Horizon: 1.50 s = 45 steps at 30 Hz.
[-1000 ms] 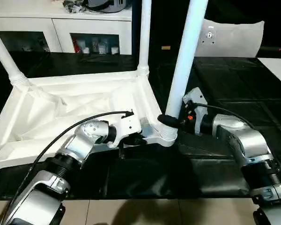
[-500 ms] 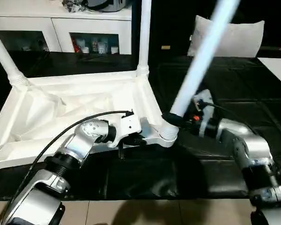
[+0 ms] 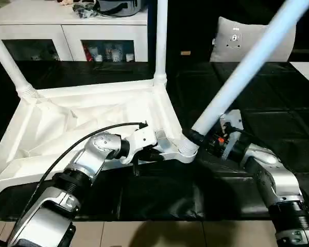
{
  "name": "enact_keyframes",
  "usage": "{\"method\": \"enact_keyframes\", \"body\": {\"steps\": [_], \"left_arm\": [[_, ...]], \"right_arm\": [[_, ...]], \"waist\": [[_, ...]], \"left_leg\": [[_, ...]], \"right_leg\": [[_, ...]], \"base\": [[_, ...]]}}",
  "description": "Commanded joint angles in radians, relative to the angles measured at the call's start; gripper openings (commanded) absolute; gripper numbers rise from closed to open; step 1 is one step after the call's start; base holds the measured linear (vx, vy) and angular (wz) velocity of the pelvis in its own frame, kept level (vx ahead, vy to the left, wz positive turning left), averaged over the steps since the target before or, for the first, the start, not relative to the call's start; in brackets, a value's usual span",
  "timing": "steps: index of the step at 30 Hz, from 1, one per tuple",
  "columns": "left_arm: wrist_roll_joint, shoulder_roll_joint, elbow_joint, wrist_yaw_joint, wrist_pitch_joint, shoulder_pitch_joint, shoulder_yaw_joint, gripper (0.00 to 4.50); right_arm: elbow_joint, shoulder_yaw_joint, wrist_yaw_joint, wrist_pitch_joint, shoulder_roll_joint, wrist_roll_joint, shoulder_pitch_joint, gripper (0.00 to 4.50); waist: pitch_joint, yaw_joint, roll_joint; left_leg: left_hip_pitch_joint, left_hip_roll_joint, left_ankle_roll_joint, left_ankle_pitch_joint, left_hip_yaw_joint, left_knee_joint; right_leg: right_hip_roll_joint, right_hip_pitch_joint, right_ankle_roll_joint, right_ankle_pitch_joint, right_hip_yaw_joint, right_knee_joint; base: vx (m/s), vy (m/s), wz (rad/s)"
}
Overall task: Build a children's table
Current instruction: Insert table leg to table base, then rotate leg to tighten
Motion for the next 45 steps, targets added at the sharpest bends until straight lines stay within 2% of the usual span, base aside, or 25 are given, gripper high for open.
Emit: {"method": "enact_keyframes", "body": {"steps": [1, 2, 3, 4, 6, 7, 10, 11, 14, 18, 19, 20, 25, 26, 28, 31, 32, 34, 36, 38, 39, 40, 42, 43, 45], "left_arm": [[0.053, 0.023, 0.022, 0.005, 0.01, 0.021, -0.031, 0.0], [0.064, 0.032, 0.017, 0.0, 0.003, 0.019, -0.039, 0.0], [0.064, 0.032, 0.017, 0.0, 0.003, 0.019, -0.039, 0.0], [0.064, 0.032, 0.017, 0.0, 0.003, 0.019, -0.039, 0.0], [0.068, 0.038, 0.013, -0.008, -0.003, 0.015, -0.044, 0.0], [0.069, 0.041, 0.011, -0.014, -0.004, 0.012, -0.045, 0.0], [0.07, 0.049, 0.01, -0.024, -0.01, 0.005, -0.046, 0.0], [0.071, 0.051, 0.012, -0.03, -0.014, 0.001, -0.048, 0.0], [0.072, 0.06, 0.028, -0.069, -0.041, -0.025, -0.064, 0.0], [0.074, 0.061, 0.041, -0.088, -0.048, -0.043, -0.07, 0.0], [0.074, 0.057, 0.054, -0.09, -0.049, -0.055, -0.068, 0.0], [0.075, 0.055, 0.062, -0.09, -0.05, -0.061, -0.067, 0.0], [0.076, 0.049, 0.096, -0.086, -0.055, -0.089, -0.062, 0.0], [0.069, 0.05, 0.098, -0.086, -0.049, -0.089, -0.059, 0.0], [0.064, 0.051, 0.099, -0.088, -0.046, -0.087, -0.058, 0.0], [0.05, 0.05, 0.087, -0.089, -0.019, -0.075, -0.047, 0.0], [0.029, 0.044, 0.039, -0.07, 0.057, -0.044, -0.029, 0.0], [0.013, 0.032, -0.017, -0.036, 0.137, -0.01, -0.01, 0.0], [0.003, 0.009, -0.069, 0.016, 0.21, 0.018, 0.009, 0.0], [-0.01, -0.047, -0.139, 0.1, 0.316, 0.047, 0.038, 0.0], [-0.015, -0.069, -0.157, 0.129, 0.345, 0.053, 0.047, 0.0], [-0.017, -0.107, -0.18, 0.173, 0.381, 0.054, 0.057, 0.0], [-0.006, -0.135, -0.189, 0.204, 0.396, 0.047, 0.055, 0.0], [0.003, -0.149, -0.198, 0.22, 0.407, 0.043, 0.049, 0.0], [0.038, -0.175, -0.246, 0.258, 0.454, 0.038, 0.027, 0.0]], "right_arm": [[0.062, 0.031, -0.008, 0.03, -0.026, -0.076, 0.026, 1.86], [0.08, 0.065, 0.007, 0.027, -0.04, -0.103, 0.008, 1.86], [0.08, 0.065, 0.007, 0.027, -0.04, -0.103, 0.008, 1.86], [0.08, 0.065, 0.007, 0.027, -0.04, -0.103, 0.008, 1.86], [0.099, 0.092, 0.025, 0.031, -0.048, -0.117, -0.01, 1.86], [0.11, 0.112, 0.043, 0.032, -0.053, -0.126, -0.019, 1.86], [0.128, 0.136, 0.069, 0.035, -0.058, -0.138, -0.03, 1.86], [0.137, 0.14, 0.077, 0.036, -0.058, -0.139, -0.036, 1.86], [0.181, 0.162, 0.12, 0.04, -0.057, -0.141, -0.073, 1.86], [0.194, 0.182, 0.154, 0.043, -0.059, -0.145, -0.091, 1.86], [0.199, 0.189, 0.165, 0.044, -0.059, -0.145, -0.098, 1.86], [0.2, 0.193, 0.171, 0.045, -0.058, -0.144, -0.101, 1.86], [0.203, 0.205, 0.198, 0.048, -0.057, -0.145, -0.107, 1.86], [0.201, 0.207, 0.196, 0.046, -0.055, -0.147, -0.099, 1.86], [0.2, 0.208, 0.195, 0.045, -0.053, -0.146, -0.095, 1.86], [0.186, 0.194, 0.173, 0.064, -0.043, -0.133, -0.084, 1.86], [0.16, 0.169, 0.088, 0.115, -0.018, -0.132, -0.069, 1.86], [0.138, 0.148, -0.013, 0.167, 0.008, -0.147, -0.056, 1.86], [0.117, 0.128, -0.091, 0.214, 0.035, -0.154, -0.047, 1.86], [0.12, 0.094, -0.201, 0.265, 0.082, -0.16, -0.054, 1.86], [0.131, 0.084, -0.238, 0.271, 0.097, -0.166, -0.061, 1.86], [0.157, 0.07, -0.288, 0.271, 0.119, -0.174, -0.08, 1.86], [0.18, 0.056, -0.323, 0.273, 0.139, -0.172, -0.099, 1.86], [0.196, 0.048, -0.345, 0.28, 0.151, -0.171, -0.112, 1.86], [0.209, 0.044, -0.402, 0.301, 0.17, -0.183, -0.135, 1.86]], "waist": [[-0.04, 0.003, -0.002], [-0.04, 0.003, -0.001], [-0.04, 0.003, -0.01], [-0.038, 0.002, -0.006], [-0.039, 0.001, -0.007], [-0.04, 0.001, -0.015], [-0.04, 0.0, -0.011], [-0.041, -0.001, -0.02], [-0.044, -0.001, -0.014], [-0.046, -0.001, -0.016], [-0.047, -0.001, -0.012], [-0.046, -0.001, -0.015], [-0.045, 0.002, -0.019], [-0.045, 0.003, -0.015], [-0.046, 0.002, -0.018], [-0.046, 0.001, -0.016], [-0.045, 0.001, -0.016], [-0.041, 0.0, -0.008], [-0.037, -0.006, -0.01], [-0.026, -0.016, -0.011], [-0.026, -0.016, -0.011], [-0.027, -0.023, -0.017], [-0.031, -0.031, -0.013], [-0.033, -0.032, -0.013], [-0.037, -0.031, -0.013]], "left_leg": [[-0.015, 0.032, 0.033, -0.18, 0.009, -0.078], [-0.013, 0.034, 0.033, -0.185, 0.009, -0.079], [-0.015, 0.035, 0.034, -0.184, 0.007, -0.081], [-0.014, 0.035, 0.035, -0.187, 0.009, -0.081], [-0.013, 0.035, 0.032, -0.202, 0.008, -0.083], [-0.015, 0.035, 0.035, -0.2, 0.006, -0.083], [-0.012, 0.036, 0.036, -0.206, 0.009, -0.082], [-0.014, 0.036, 0.038, -0.192, 0.01, -0.082], [-0.014, 0.036, 0.04, -0.174, 0.01, -0.082], [-0.011, 0.037, 0.036, -0.168, 0.012, -0.081], [-0.011, 0.036, 0.037, -0.165, 0.012, -0.08], [-0.01, 0.037, 0.035, -0.166, 0.013, -0.081], [-0.008, 0.039, 0.032, -0.184, 0.017, -0.083], [-0.008, 0.039, 0.029, -0.181, 0.018, -0.083], [-0.009, 0.04, 0.027, -0.178, 0.018, -0.083], [-0.007, 0.04, 0.027, -0.173, 0.02, -0.083], [-0.006, 0.04, 0.026, -0.177, 0.02, -0.084], [-0.005, 0.042, 0.01, -0.19, 0.018, -0.09], [-0.002, 0.041, 0.0, -0.236, 0.019, -0.094], [0.002, 0.039, -0.016, -0.322, 0.014, -0.099], [0.002, 0.039, -0.016, -0.322, 0.014, -0.099], [0.002, 0.032, -0.019, -0.349, 0.008, -0.099], [-0.001, 0.033, -0.013, -0.341, 0.004, -0.101], [-0.001, 0.033, -0.009, -0.338, 0.006, -0.1], [-0.005, 0.037, -0.006, -0.301, 0.008, -0.1]], "right_leg": [[-0.074, 0.049, -0.207, -0.209, 0.043, -0.089], [-0.074, 0.048, -0.206, -0.215, 0.043, -0.09], [-0.075, 0.049, -0.202, -0.224, 0.042, -0.087], [-0.075, 0.046, -0.2, -0.229, 0.043, -0.09], [-0.076, 0.045, -0.196, -0.244, 0.044, -0.092], [-0.076, 0.047, -0.195, -0.249, 0.043, -0.089], [-0.077, 0.043, -0.194, -0.259, 0.044, -0.093], [-0.076, 0.045, -0.194, -0.238, 0.044, -0.092], [-0.075, 0.045, -0.207, -0.188, 0.042, -0.087], [-0.075, 0.048, -0.223, -0.136, 0.042, -0.084], [-0.074, 0.049, -0.228, -0.123, 0.042, -0.083], [-0.074, 0.049, -0.231, -0.117, 0.041, -0.083], [-0.075, 0.048, -0.225, -0.165, 0.042, -0.087], [-0.076, 0.048, -0.223, -0.163, 0.043, -0.086], [-0.075, 0.05, -0.223, -0.153, 0.043, -0.085], [-0.073, 0.048, -0.232, -0.119, 0.043, -0.083], [-0.073, 0.048, -0.232, -0.126, 0.044, -0.083], [-0.074, 0.047, -0.225, -0.158, 0.045, -0.084], [-0.073, 0.042, -0.207, -0.248, 0.045, -0.093], [-0.074, 0.031, -0.163, -0.428, 0.046, -0.106], [-0.074, 0.031, -0.163, -0.428, 0.046, -0.106], [-0.075, 0.029, -0.112, -0.551, 0.04, -0.119], [-0.075, 0.025, -0.092, -0.545, 0.04, -0.123], [-0.074, 0.024, -0.097, -0.522, 0.041, -0.123], [-0.071, 0.028, -0.124, -0.414, 0.043, -0.115]], "base": [[0.0, 0.0, 0.0], [0.0, 0.0, 0.0], [0.0, 0.0, 0.0], [0.0, 0.0, 0.0], [0.0, 0.0, 0.0], [0.0, 0.0, 0.0], [0.0, 0.0, 0.0], [0.0, 0.0, 0.0], [0.0, 0.0, 0.0], [0.0, 0.0, 0.0], [0.0, 0.0, 0.0], [0.0, 0.0, 0.0], [0.0, 0.0, 0.0], [0.0, 0.0, 0.0], [0.0, 0.0, 0.0], [0.0, 0.0, 0.0], [0.0, 0.0, 0.0], [0.0, 0.0, 0.0], [0.0, 0.0, 0.0], [0.0, 0.0, 0.0], [0.0, 0.0, 0.0], [0.0, 0.0, 0.0], [0.0, 0.0, 0.0], [0.0, 0.0, 0.0], [0.0, 0.0, 0.0]]}}
